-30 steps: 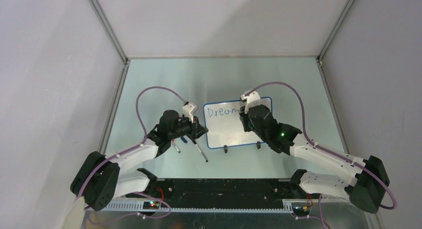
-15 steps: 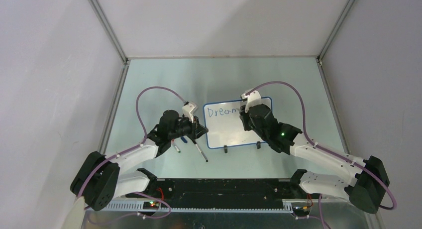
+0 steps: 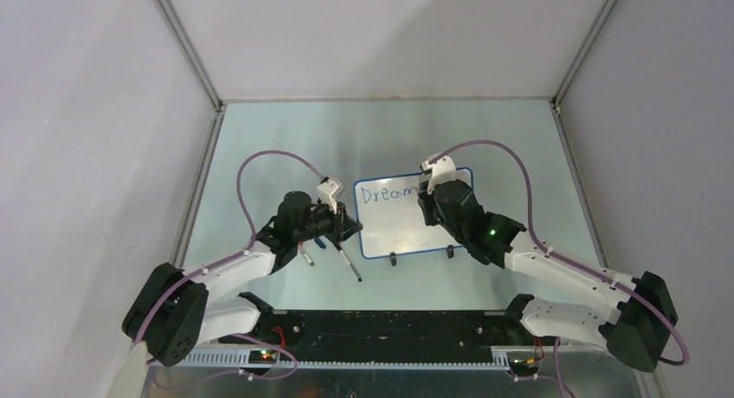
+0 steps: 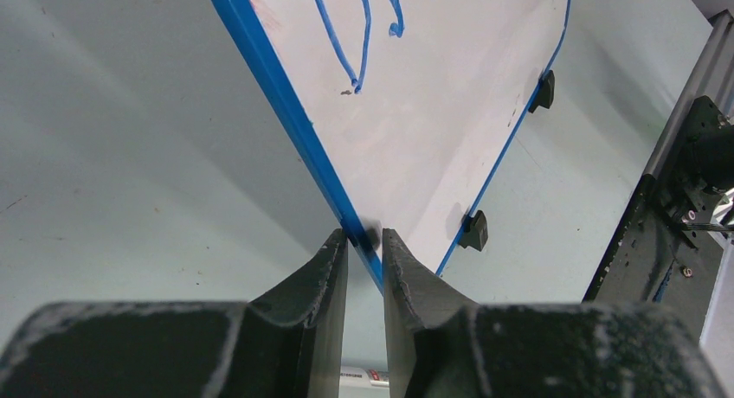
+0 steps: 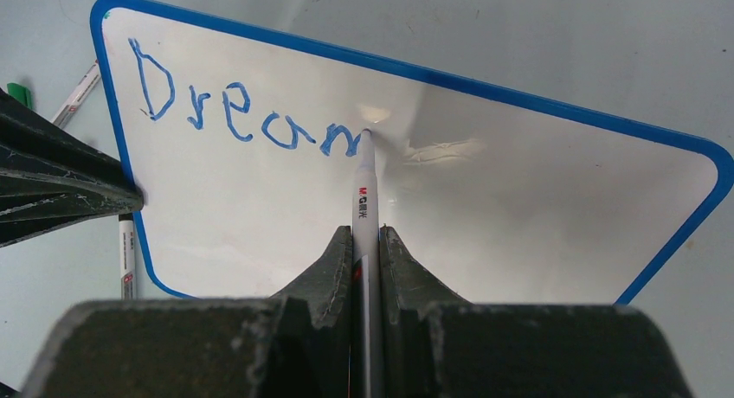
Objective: Write a sentence on the whiteboard
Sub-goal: Write a sentence with the whiteboard marker.
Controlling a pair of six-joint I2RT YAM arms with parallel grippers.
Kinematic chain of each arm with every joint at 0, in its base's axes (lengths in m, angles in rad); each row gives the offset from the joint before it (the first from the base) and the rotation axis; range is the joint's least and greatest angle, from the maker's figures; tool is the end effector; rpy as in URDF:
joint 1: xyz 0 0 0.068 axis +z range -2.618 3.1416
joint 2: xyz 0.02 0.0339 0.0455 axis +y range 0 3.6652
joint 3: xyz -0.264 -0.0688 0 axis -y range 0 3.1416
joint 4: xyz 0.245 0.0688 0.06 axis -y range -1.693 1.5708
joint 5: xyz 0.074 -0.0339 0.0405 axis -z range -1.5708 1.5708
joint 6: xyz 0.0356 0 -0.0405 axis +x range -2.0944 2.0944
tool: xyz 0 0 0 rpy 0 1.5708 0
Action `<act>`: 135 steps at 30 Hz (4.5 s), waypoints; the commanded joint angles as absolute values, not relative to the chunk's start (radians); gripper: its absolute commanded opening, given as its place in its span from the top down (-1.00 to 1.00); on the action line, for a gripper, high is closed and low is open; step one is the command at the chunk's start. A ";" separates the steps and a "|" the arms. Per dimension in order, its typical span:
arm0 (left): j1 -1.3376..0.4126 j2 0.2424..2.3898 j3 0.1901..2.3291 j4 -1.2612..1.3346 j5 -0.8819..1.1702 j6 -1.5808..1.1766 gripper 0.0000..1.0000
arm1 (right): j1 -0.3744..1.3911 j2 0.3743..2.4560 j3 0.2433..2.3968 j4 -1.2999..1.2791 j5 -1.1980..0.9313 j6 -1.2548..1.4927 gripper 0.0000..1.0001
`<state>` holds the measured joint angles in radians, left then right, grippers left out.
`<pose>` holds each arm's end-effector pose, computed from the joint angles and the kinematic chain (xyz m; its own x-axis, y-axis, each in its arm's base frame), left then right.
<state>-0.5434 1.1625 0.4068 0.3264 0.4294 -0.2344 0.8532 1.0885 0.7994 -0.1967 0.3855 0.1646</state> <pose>0.1904 -0.1323 0.1872 -0.5310 0.0740 -0.8441 0.6897 0.6166 -0.3797 0.1706 0.1751 0.2851 -0.3814 -0.2061 -0.9011 -0.4227 0.9058 -0.0283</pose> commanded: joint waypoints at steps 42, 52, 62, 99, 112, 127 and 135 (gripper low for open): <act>-0.553 1.129 0.414 0.345 0.436 -0.209 0.51 | 0.828 0.874 0.770 -0.189 0.351 0.172 1.00; -0.554 1.133 0.417 0.344 0.436 -0.209 0.51 | 0.823 0.940 0.764 -0.177 0.355 0.172 1.00; -0.553 1.133 0.417 0.344 0.436 -0.210 0.51 | 0.823 0.974 0.764 -0.173 0.347 0.166 1.00; -0.554 1.133 0.418 0.344 0.437 -0.209 0.51 | 0.796 1.016 0.773 -0.180 0.396 0.189 1.00; -0.553 1.134 0.417 0.344 0.436 -0.209 0.51 | 0.795 1.030 0.773 -0.165 0.363 0.187 1.00; -0.554 1.129 0.416 0.344 0.434 -0.209 0.51 | 0.783 1.016 0.773 -0.204 0.304 0.194 1.00; -0.554 1.128 0.416 0.342 0.434 -0.209 0.51 | 0.781 1.010 0.773 -0.236 0.311 0.188 1.00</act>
